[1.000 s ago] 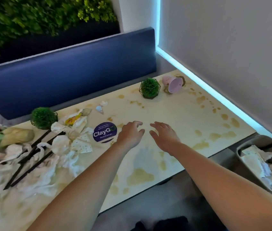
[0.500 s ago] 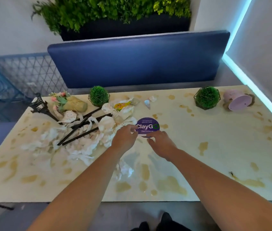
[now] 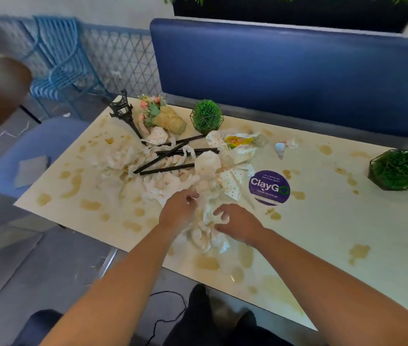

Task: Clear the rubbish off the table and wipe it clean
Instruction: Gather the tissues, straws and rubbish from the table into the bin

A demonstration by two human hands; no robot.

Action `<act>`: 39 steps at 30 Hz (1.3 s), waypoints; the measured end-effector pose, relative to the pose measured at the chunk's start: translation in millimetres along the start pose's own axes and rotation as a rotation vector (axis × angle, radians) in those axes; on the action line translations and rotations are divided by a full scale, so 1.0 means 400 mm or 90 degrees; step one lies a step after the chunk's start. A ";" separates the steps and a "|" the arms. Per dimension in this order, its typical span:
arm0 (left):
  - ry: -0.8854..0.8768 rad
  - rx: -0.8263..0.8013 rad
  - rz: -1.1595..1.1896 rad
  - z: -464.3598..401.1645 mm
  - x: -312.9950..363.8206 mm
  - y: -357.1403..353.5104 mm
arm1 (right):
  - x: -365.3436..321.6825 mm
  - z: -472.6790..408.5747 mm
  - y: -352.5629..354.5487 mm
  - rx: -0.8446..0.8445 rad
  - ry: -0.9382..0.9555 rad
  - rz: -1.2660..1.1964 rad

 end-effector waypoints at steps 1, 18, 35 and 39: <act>0.010 -0.009 -0.010 0.001 -0.024 -0.001 | -0.005 0.000 -0.017 -0.014 0.009 0.039; -0.108 -0.147 -0.218 0.050 -0.148 -0.059 | -0.016 -0.009 -0.135 0.047 0.039 0.104; -0.036 0.048 0.103 -0.024 -0.057 0.012 | -0.083 -0.083 -0.031 0.217 -0.071 -0.021; 0.030 0.055 0.129 -0.047 -0.041 0.036 | -0.075 -0.123 -0.054 0.146 -0.032 0.098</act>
Point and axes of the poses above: each hand's wrist, its own z-axis away from the middle knuckle, its own y-axis out of the back of the hand, x = y × z, the point moved 2 cm from there along -z, towards the middle knuckle, and after that the axes turned 13 degrees about -z, right-handed, at the moved point
